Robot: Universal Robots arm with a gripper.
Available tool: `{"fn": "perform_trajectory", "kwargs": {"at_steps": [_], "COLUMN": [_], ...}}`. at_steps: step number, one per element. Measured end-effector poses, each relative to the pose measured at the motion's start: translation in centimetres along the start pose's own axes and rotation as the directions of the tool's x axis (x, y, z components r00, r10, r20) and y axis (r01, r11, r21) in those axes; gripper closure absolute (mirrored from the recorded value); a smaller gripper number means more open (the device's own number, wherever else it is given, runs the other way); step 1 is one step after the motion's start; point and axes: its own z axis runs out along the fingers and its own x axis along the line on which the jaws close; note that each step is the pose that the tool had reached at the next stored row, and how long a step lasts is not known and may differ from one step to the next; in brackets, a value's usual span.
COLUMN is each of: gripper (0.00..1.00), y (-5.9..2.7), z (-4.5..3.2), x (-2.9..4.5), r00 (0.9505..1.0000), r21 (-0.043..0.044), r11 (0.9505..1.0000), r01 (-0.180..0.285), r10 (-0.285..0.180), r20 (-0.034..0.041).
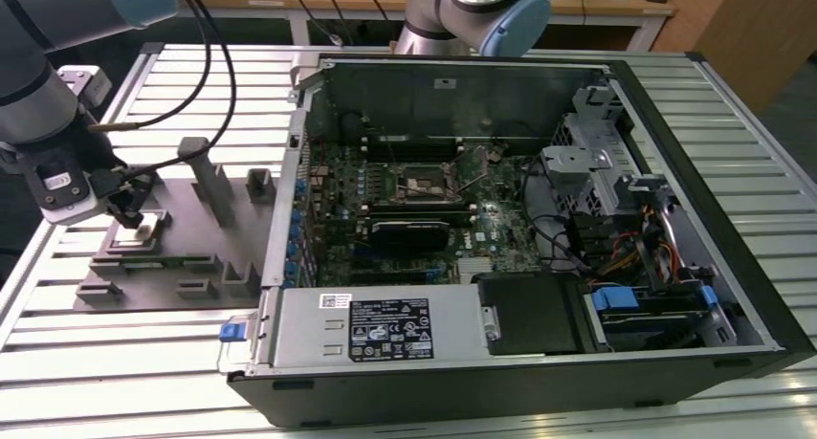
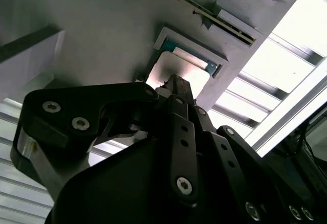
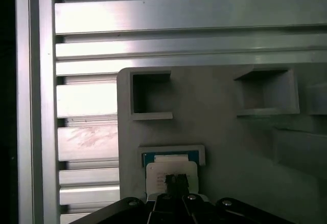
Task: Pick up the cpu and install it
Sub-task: 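Pick up the cpu and move it towards the insertion slot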
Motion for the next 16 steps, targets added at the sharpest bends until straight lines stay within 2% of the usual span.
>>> {"fn": "perform_trajectory", "kwargs": {"at_steps": [7,8,9,11,14,16], "gripper": [0.89,0.83,0.83,0.71,0.65,0.53], "y": [0.0,0.0,0.0,0.0,0.0,0.0], "z": [0.01,0.01,0.01,0.01,0.01,0.01], "x": [0.0,0.0,0.0,0.0,0.0,0.0], "r00": [1.0,1.0,1.0,1.0,1.0,1.0], "r21": [-0.0002,-0.0002,-0.0002,-0.0003,-0.0003,-0.0003], "r11": [1.0,1.0,1.0,1.0,1.0,1.0], "r01": [0.001,0.001,0.001,0.001,0.001,0.001], "r10": [-0.001,-0.001,-0.001,-0.001,-0.001,-0.001], "r20": [0.0,0.0001,0.0,0.0001,0.0001,0.0]}}
